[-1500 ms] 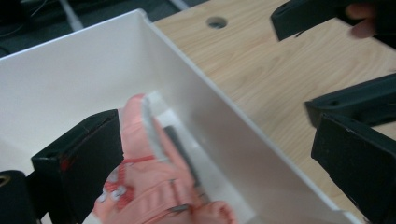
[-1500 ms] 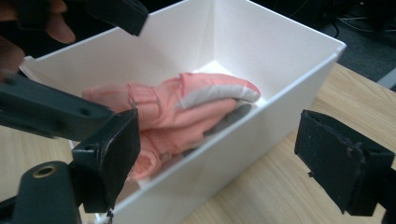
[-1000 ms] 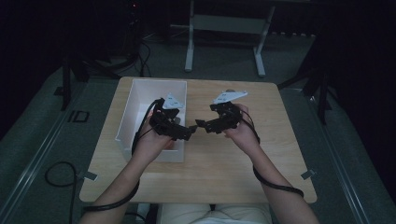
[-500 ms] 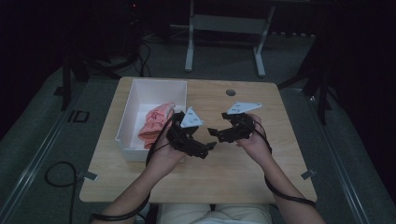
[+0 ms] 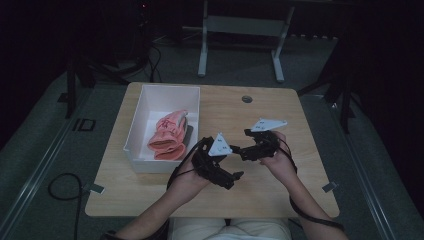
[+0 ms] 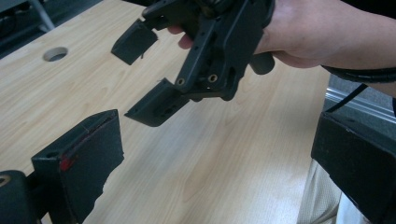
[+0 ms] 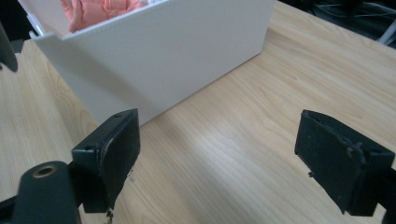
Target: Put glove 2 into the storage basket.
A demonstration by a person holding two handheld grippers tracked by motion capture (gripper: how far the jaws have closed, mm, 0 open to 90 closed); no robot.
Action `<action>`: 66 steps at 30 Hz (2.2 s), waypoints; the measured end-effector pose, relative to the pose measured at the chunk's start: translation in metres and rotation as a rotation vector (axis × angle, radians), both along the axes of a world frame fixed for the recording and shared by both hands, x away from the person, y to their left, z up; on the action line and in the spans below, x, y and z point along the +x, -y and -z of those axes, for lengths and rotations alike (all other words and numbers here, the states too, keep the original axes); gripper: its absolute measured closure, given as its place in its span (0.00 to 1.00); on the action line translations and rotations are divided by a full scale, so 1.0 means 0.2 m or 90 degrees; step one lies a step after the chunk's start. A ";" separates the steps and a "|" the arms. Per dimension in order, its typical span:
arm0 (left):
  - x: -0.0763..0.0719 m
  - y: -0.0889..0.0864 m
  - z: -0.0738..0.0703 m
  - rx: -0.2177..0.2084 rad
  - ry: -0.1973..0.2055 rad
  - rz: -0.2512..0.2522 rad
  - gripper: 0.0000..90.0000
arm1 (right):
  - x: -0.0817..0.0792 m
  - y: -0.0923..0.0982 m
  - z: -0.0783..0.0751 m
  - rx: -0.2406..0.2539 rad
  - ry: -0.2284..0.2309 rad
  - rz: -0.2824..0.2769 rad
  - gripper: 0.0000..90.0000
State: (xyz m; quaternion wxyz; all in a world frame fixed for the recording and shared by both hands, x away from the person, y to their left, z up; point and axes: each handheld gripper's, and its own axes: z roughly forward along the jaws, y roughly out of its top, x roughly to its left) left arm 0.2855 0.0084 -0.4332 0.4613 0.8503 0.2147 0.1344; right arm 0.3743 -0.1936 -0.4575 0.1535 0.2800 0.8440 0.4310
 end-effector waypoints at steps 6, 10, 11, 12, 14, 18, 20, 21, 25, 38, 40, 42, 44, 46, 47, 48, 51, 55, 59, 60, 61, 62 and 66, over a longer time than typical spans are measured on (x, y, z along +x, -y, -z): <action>-0.02 0.06 0.09 0.016 -0.007 0.027 0.02 | -0.02 0.04 0.07 -0.006 -0.008 0.004 0.16; -0.02 0.10 0.15 0.026 -0.004 0.033 0.02 | -0.02 0.06 0.13 -0.013 -0.015 0.009 0.16; -0.02 0.10 0.17 0.029 -0.003 0.034 0.02 | -0.02 0.06 0.14 -0.013 -0.017 0.011 0.16; -0.02 0.11 0.18 0.027 0.000 0.036 0.02 | -0.02 0.07 0.15 -0.015 -0.018 0.015 0.15; -0.02 0.12 0.22 0.025 0.000 0.034 0.02 | -0.02 0.08 0.18 -0.021 -0.014 0.026 0.15; -0.01 0.14 0.29 0.031 -0.013 0.038 0.02 | 0.00 0.10 0.24 -0.024 -0.025 0.040 0.15; -0.01 0.14 0.32 0.031 -0.017 0.041 0.02 | 0.00 0.12 0.27 -0.026 -0.031 0.045 0.15; -0.01 0.14 0.34 0.033 -0.018 0.042 0.02 | 0.01 0.12 0.29 -0.028 -0.033 0.049 0.15; -0.01 0.15 0.39 0.022 -0.021 0.044 0.02 | 0.01 0.15 0.34 -0.036 -0.033 0.063 0.15; 0.01 0.14 0.52 0.010 -0.027 0.036 0.02 | 0.01 0.22 0.46 -0.030 -0.044 0.105 0.16; 0.02 0.13 0.54 0.003 -0.029 0.030 0.02 | 0.01 0.23 0.47 -0.030 -0.044 0.110 0.16; 0.02 0.12 0.56 -0.001 -0.030 0.025 0.02 | 0.01 0.23 0.48 -0.031 -0.044 0.113 0.15; 0.02 0.11 0.58 -0.002 -0.029 0.021 0.02 | 0.00 0.24 0.49 -0.033 -0.045 0.114 0.15; 0.02 0.11 0.58 -0.004 -0.029 0.021 0.02 | 0.00 0.24 0.49 -0.034 -0.044 0.114 0.15; 0.02 0.10 0.59 -0.001 -0.028 0.020 0.02 | 0.00 0.25 0.50 -0.035 -0.045 0.115 0.15; 0.02 0.10 0.60 0.001 -0.021 0.017 0.02 | -0.01 0.26 0.51 -0.036 -0.046 0.117 0.15; 0.02 0.09 0.62 0.003 -0.020 0.016 0.02 | -0.01 0.27 0.52 -0.039 -0.046 0.120 0.15; 0.02 0.08 0.65 0.010 -0.016 0.011 0.02 | 0.00 0.28 0.54 -0.044 -0.044 0.124 0.15; 0.03 0.08 0.67 0.017 -0.020 0.004 0.02 | 0.00 0.28 0.55 -0.048 -0.037 0.130 0.15; 0.03 0.08 0.68 0.012 -0.024 0.001 0.02 | 0.00 0.28 0.56 -0.051 -0.036 0.133 0.15; 0.03 0.08 0.68 0.012 -0.024 0.001 0.02 | 0.00 0.28 0.56 -0.051 -0.036 0.133 0.15; 0.02 0.08 0.68 0.014 -0.023 -0.002 0.02 | 0.00 0.29 0.56 -0.054 -0.032 0.135 0.15; 0.01 0.07 0.68 0.014 -0.006 -0.011 0.02 | 0.01 0.30 0.56 -0.049 -0.028 0.142 0.15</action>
